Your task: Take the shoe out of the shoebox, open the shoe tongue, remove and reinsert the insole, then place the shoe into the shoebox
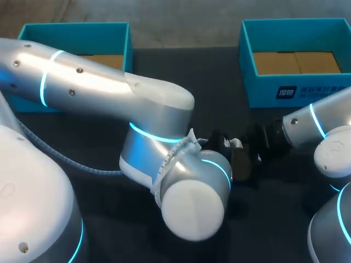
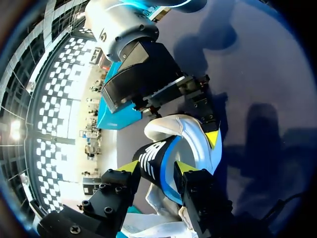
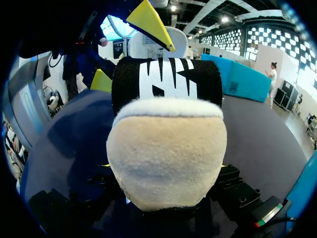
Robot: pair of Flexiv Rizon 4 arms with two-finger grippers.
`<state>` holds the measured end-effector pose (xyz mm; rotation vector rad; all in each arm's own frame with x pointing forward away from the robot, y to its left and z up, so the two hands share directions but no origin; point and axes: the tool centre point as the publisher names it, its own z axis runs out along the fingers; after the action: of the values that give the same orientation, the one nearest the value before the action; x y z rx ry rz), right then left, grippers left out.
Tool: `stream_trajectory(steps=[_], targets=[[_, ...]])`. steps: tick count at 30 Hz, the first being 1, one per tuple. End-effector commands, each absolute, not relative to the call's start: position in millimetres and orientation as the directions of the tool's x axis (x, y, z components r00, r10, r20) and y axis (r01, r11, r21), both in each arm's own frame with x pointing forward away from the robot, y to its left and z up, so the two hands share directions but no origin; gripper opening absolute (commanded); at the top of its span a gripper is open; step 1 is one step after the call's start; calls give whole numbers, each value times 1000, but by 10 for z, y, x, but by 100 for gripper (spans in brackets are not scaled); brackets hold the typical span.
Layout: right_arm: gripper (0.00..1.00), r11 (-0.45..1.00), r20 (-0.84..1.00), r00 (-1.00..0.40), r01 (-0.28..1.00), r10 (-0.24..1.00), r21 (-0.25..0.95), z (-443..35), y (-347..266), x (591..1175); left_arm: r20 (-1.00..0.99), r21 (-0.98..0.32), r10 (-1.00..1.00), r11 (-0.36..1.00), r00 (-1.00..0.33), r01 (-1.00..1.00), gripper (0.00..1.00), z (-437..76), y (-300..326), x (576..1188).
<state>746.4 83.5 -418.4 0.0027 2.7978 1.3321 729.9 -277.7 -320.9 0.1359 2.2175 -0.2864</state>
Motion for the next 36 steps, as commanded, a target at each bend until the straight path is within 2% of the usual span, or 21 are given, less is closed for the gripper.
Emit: stream_trajectory(steps=[1,4,8,15,18,20,36], targets=[[0,633,-38,-999,-16,21,774,-4185,847,7465,-811,-150,-18,972,-585,179,44,-3269,-2789,7283],[0,633,-38,-999,-16,21,774,-4185,847,7465,-809,-150,-22,974,-587,170,42,-3286,-2777,7304],[0,633,-38,-999,-16,21,774,-4185,847,7465,-805,-158,-33,974,-592,161,33,-3310,-2789,7324],[0,633,-38,-999,-16,21,774,-4185,847,7465,-808,-167,-44,973,-587,158,23,-3284,-2825,7350],[0,633,-38,-999,-16,21,774,-4185,847,7465,-810,-168,-46,974,-585,155,12,-3285,-2815,7356],[0,633,-38,-999,-16,21,774,-4185,847,7465,-808,-170,-51,974,-586,150,0,-3288,-2808,7366],[0,633,-38,-999,-16,21,774,-4185,847,7465,-796,-283,-170,953,-580,109,0,-2844,-2639,7357]])
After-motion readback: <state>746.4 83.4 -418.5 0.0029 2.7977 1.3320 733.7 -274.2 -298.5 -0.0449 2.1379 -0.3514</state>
